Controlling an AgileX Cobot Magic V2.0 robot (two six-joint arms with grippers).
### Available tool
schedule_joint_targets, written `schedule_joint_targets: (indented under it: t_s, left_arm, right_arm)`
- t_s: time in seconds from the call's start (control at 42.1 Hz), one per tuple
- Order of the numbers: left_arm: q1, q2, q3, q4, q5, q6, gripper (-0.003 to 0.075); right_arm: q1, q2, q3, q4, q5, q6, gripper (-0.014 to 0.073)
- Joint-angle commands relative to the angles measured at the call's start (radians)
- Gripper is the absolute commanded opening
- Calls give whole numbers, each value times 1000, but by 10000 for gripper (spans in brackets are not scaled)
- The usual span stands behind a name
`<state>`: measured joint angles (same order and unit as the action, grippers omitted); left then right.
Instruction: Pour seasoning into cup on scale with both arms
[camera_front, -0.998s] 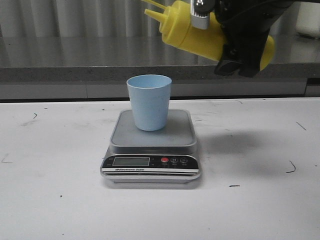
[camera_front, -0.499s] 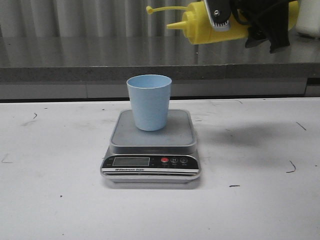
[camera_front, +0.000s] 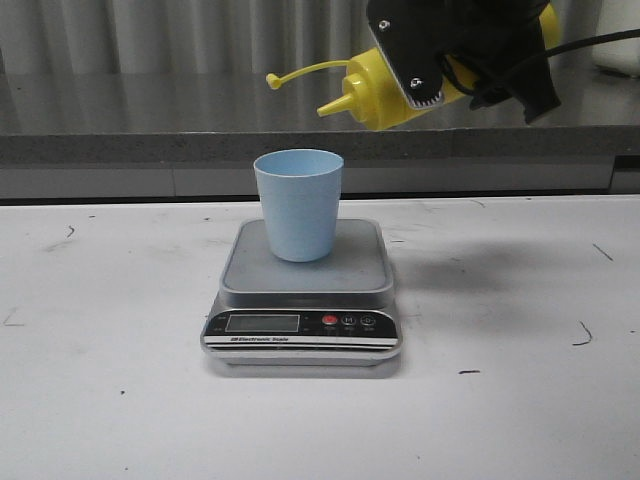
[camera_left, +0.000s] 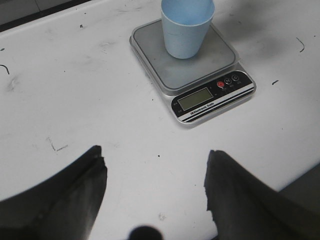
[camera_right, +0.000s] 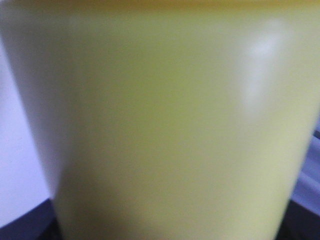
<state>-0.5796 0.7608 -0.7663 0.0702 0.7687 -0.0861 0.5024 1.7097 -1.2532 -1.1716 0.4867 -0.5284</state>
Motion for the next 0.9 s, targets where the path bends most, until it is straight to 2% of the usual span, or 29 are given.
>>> schedule_joint_targets:
  t_s: [0.0, 0.19, 0.356, 0.737, 0.879]
  left_arm:
    - [-4, -2, -26, 2, -68, -3, 427]
    - [-4, -2, -26, 2, -68, -3, 427]
    - [-4, -2, -26, 2, -68, -3, 427]
    - [-4, -2, -26, 2, -68, -3, 427]
    - [-4, -2, -26, 2, -68, -3, 427]
  right_arm:
    - [0, -53, -42, -67, 2, 4, 339]
    - [0, -53, -42, -67, 2, 18, 339]
    - [0, -53, -42, -67, 0, 158, 339]
    - [-2, -67, -42, -61, 49, 936, 339]
    - [-28, -106, -25, -22, 20, 1092, 339]
